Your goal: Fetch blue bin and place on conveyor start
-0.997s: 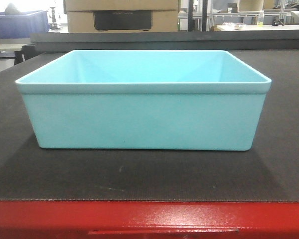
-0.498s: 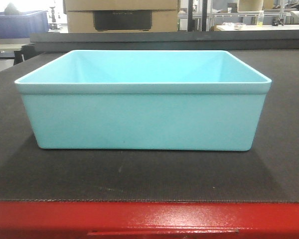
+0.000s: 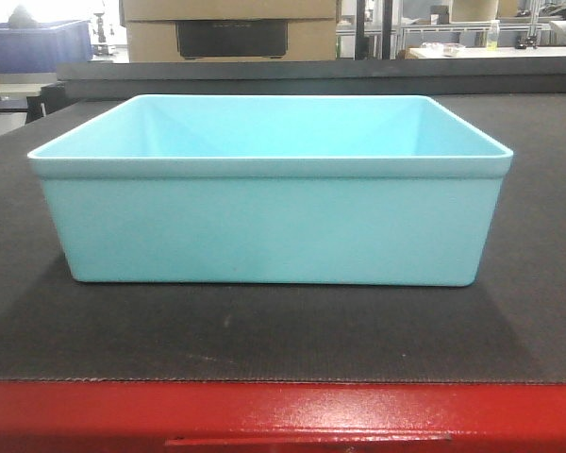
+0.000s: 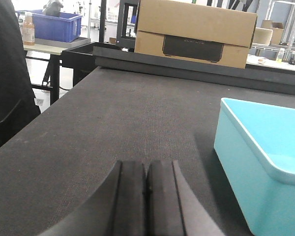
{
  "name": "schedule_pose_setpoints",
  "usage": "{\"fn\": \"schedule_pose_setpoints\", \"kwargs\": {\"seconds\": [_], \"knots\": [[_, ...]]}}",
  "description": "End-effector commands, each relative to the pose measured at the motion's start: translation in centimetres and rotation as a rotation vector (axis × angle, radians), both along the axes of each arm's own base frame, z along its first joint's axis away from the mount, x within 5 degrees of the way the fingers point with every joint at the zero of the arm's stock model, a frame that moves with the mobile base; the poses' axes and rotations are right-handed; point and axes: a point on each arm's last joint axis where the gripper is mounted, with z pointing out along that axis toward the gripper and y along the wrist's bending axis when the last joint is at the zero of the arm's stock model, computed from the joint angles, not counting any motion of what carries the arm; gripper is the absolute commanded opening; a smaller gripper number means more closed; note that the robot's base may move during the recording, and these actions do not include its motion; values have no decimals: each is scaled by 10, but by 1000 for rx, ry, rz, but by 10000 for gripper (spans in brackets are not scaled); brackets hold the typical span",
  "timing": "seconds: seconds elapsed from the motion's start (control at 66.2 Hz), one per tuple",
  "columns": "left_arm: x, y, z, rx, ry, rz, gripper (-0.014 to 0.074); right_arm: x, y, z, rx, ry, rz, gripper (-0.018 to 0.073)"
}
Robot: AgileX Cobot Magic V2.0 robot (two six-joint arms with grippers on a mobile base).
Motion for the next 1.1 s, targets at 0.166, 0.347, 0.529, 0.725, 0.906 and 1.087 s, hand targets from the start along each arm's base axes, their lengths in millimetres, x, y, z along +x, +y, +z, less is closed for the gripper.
{"fn": "schedule_pose_setpoints", "kwargs": {"seconds": [0.166, 0.347, 0.529, 0.725, 0.906, 1.087], "knots": [[-1, 0, 3, -2, -34, -1, -111, -6, -1, 5, -18, -67, -10, -153], [-1, 0, 3, -2, -34, -1, -111, -7, -3, -5, -19, -39, -56, -153], [-1, 0, 3, -2, -34, -1, -111, -3, -8, -44, -19, -59, -132, -153], [-1, 0, 3, -2, -34, -1, -111, -3, -9, -92, -14, -74, -134, -153], [-1, 0, 3, -2, -34, -1, -111, -4, -8, -100, -13, -46, -130, -153], [-1, 0, 3, -2, -34, -1, -111, -4, -8, -99, -13, -53, -131, -153]]}}
